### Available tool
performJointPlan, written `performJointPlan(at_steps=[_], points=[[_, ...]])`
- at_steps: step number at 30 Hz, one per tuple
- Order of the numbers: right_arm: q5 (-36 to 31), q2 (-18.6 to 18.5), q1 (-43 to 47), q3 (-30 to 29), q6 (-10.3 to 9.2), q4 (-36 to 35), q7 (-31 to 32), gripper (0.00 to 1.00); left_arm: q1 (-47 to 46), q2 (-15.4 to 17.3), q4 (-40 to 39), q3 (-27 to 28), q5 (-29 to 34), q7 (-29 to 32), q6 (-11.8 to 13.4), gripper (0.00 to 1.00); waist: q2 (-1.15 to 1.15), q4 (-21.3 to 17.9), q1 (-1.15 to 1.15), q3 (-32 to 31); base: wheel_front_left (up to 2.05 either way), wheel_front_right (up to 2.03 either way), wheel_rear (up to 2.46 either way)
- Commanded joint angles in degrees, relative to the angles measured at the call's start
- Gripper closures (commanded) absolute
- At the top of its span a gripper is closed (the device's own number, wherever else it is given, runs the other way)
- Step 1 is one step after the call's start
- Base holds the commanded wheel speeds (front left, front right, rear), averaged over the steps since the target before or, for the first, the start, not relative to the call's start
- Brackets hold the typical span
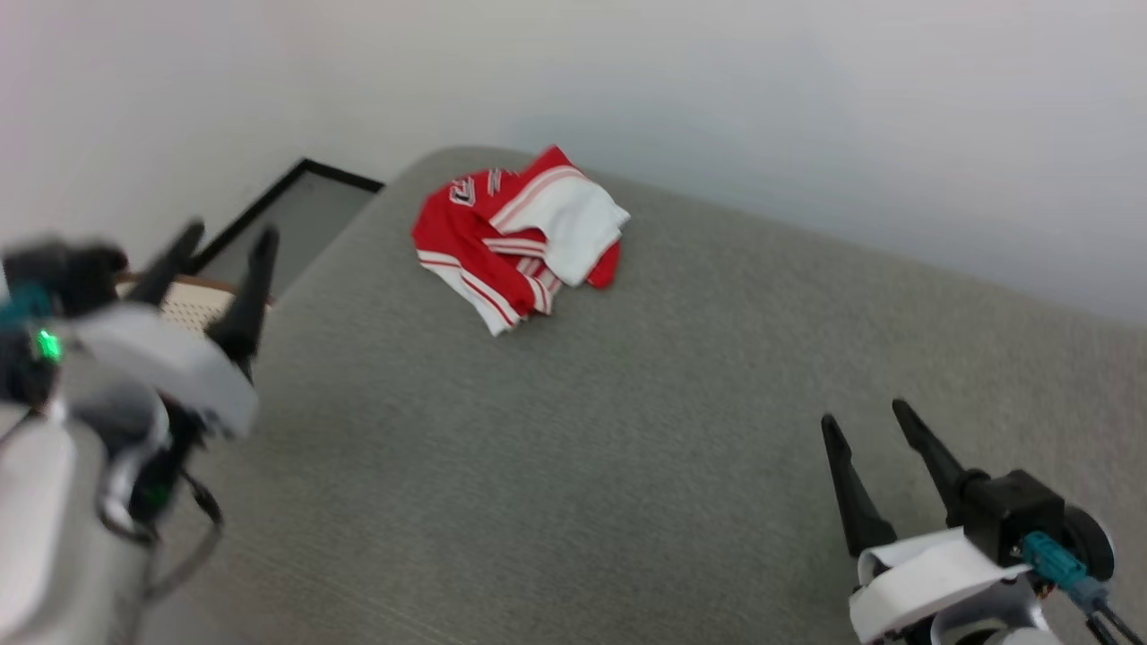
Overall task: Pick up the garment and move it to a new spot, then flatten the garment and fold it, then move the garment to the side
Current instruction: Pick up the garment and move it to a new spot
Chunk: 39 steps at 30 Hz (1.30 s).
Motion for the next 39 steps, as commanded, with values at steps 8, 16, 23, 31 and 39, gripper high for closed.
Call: performJointPlan(at_steps=[8,16,23,31,39], points=[[-1.34,-0.1,-3.56,-0.61,0.0,-4.03,0.83,0.0,-19.84,9.67,6.43,-8.63,-13.26,13.41,-0.16,0.0,0.0,-14.39,0.0,18.63,0.0,0.0,0.0],[-2.11,-0.05,-5.11,-0.57,0.0,-7.03,1.45,0.0,-31.21,15.16,14.05,-15.18,-16.9,21.29,-0.09,0.0,0.0,-18.67,0.0,25.8,0.0,0.0,0.0],[-2.04,-0.03,-5.44,-0.55,0.0,-9.67,2.2,0.0,-39.11,18.47,23.97,-20.34,-19.35,29.42,-0.06,0.0,0.0,-22.14,0.0,31.6,0.0,0.0,0.0],[-0.73,-0.01,-4.76,0.22,0.0,-12.55,2.74,0.0,-45.03,20.4,30.79,-26.44,-21.77,34.69,-0.07,0.0,0.0,-25.44,0.0,35.91,0.0,0.0,0.0],[1.36,0.0,-5.11,0.93,0.0,-14.82,2.92,0.0,-47.15,19.57,42.36,-30.71,-21.3,38.92,-0.03,0.0,0.0,-27.24,0.0,39.64,0.0,0.0,0.0]])
